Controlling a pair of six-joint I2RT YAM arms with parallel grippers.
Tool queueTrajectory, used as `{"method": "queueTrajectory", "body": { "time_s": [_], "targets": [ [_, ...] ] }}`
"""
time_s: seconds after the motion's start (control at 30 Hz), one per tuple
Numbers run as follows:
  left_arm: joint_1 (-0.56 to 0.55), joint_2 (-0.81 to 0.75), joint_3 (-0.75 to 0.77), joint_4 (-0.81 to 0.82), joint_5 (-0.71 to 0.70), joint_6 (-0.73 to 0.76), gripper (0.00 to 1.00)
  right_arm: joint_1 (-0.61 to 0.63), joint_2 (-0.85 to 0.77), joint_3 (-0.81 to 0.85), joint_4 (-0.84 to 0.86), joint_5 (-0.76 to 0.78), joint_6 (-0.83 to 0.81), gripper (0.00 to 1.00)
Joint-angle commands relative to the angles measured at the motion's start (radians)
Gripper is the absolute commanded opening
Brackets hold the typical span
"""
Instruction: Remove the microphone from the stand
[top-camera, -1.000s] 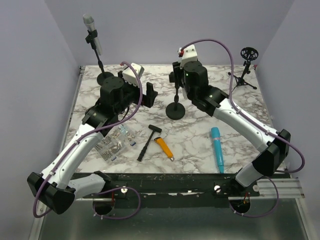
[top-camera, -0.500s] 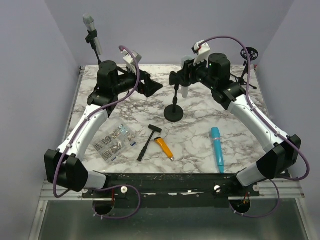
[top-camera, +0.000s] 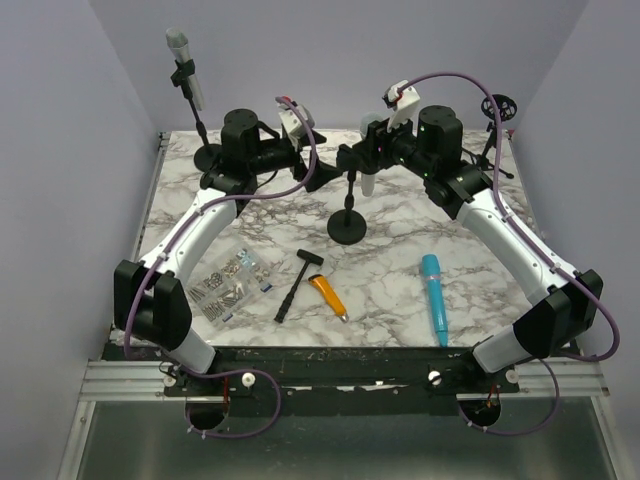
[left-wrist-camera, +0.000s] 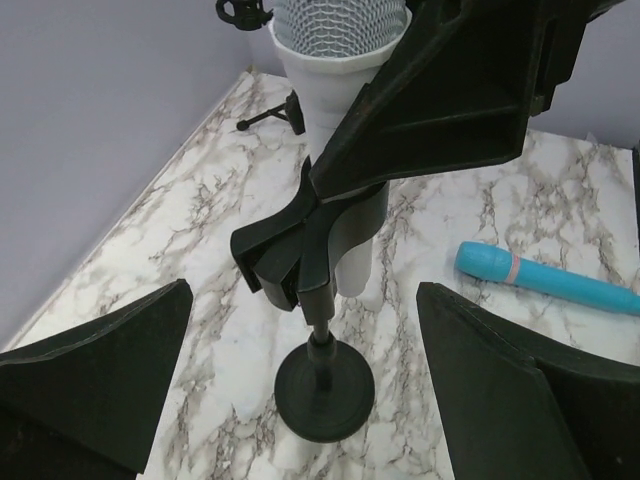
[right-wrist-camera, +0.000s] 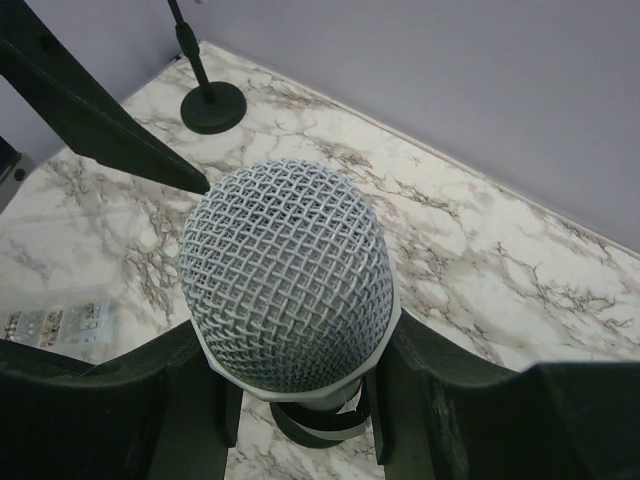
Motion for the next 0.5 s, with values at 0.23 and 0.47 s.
{"method": "queueTrajectory", "body": {
  "time_s": [0.23,0.47],
  "targets": [
    [-0.022,0.152,0.18,-0.158,0.112,0.233,0.99,0.007,0.009,-0.005,-0.061,-0.089,0.026,0.01],
    [-0.026,0.23,0.25,-0.208,0.151,0.263,0.98,0.007,0.015,-0.004,-0.062,-0.089,0.018,0.01]
  ]
}}
